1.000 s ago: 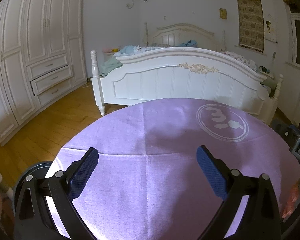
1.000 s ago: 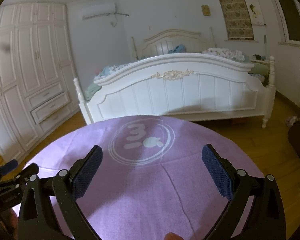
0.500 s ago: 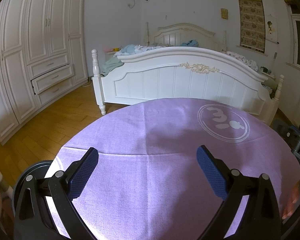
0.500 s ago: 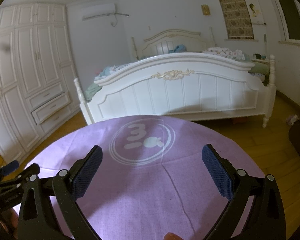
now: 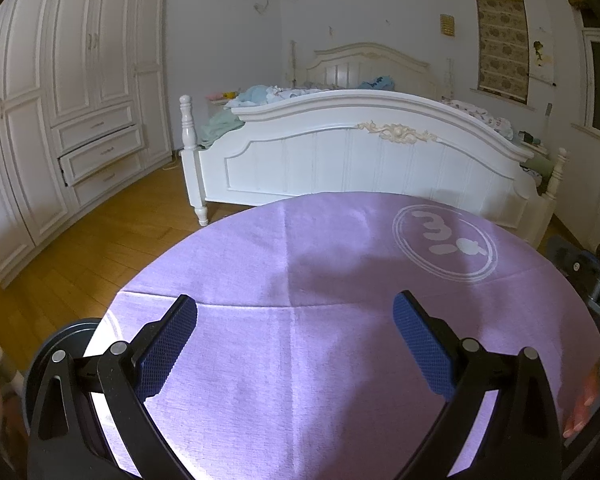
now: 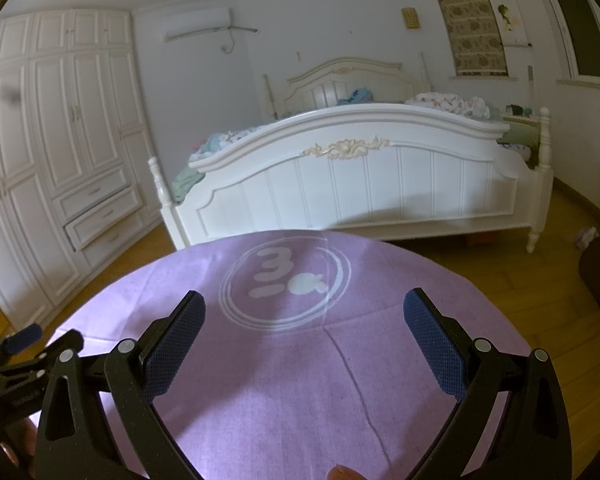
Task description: Collect trash
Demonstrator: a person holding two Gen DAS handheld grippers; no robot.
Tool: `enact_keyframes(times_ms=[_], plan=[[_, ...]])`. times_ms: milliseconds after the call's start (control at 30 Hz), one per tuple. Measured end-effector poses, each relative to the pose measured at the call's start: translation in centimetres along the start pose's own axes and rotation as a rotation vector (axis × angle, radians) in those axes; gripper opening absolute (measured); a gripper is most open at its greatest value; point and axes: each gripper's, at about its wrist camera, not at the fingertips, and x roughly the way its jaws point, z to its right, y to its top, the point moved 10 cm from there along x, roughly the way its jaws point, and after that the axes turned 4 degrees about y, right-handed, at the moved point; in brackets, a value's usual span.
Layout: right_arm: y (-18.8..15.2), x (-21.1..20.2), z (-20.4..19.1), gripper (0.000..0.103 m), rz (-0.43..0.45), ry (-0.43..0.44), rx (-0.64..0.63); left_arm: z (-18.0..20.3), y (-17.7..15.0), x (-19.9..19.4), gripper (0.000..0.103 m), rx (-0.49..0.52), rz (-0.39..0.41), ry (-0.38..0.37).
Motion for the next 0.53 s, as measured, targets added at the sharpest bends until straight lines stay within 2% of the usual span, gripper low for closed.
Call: enact_keyframes(times_ms=[200,533], plan=[[0.1,0.0,-0.2,0.098,0.000,0.001,0.002,-0.4,0.2,-0.3,0.098,-0.017,0.018,-0.011],[-0.2,-0.2,-0.9,0.098,-0.001,0.001,0.011,-0.3,0.1,-0.1,0.098,-0.001,0.003,0.004]])
